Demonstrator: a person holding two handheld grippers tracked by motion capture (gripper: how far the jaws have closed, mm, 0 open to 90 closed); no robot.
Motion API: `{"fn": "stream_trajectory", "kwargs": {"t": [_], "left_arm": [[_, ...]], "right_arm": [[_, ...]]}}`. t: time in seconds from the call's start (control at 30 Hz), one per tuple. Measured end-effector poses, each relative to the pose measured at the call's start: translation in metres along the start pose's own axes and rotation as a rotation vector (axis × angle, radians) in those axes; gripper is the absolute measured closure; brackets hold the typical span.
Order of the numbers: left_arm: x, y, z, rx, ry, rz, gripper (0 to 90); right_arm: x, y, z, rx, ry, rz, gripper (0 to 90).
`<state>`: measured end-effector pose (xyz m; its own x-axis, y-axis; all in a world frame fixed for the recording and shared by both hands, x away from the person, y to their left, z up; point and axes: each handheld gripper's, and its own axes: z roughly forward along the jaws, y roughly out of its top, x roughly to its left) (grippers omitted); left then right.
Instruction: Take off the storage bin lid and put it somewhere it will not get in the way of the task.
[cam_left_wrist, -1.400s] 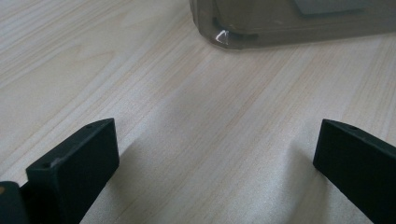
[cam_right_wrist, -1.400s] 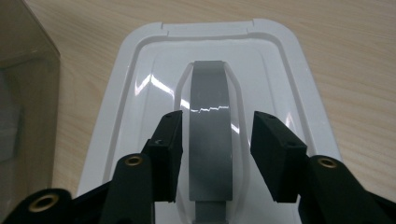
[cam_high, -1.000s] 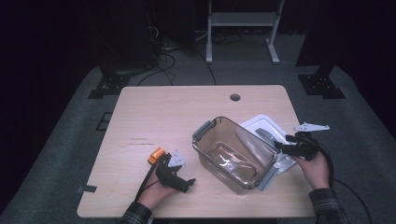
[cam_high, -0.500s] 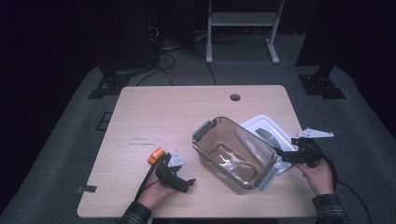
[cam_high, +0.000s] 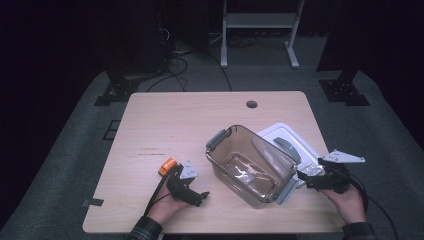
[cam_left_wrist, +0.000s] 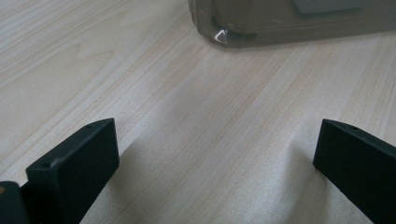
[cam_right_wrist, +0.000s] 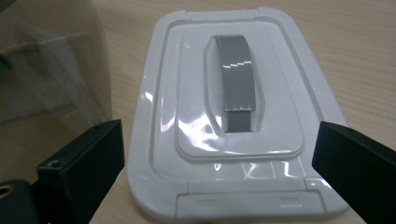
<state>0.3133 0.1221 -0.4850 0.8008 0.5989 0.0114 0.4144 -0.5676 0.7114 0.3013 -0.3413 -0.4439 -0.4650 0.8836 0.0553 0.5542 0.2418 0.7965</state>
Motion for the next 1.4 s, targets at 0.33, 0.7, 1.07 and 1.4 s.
{"fn": "stream_trajectory", "kwargs": {"t": [0.33, 0.7, 1.07, 1.4], "left_arm": [[0.000, 0.000, 0.000, 0.001, 0.000, 0.001, 0.0], [0.000, 0.000, 0.000, 0.001, 0.000, 0.001, 0.0], [0.000, 0.000, 0.000, 0.002, 0.002, -0.003, 0.0], [-0.002, 0.003, -0.004, 0.020, 0.004, 0.002, 0.0]], "right_arm": [[0.011, -0.025, -0.007, -0.001, 0.015, -0.026, 1.6], [0.020, -0.049, -0.011, 0.051, 0.024, -0.022, 1.6], [0.018, -0.059, -0.009, 0.079, 0.033, -0.012, 1.6], [0.018, -0.061, -0.005, 0.124, 0.014, -0.044, 1.3]]}}
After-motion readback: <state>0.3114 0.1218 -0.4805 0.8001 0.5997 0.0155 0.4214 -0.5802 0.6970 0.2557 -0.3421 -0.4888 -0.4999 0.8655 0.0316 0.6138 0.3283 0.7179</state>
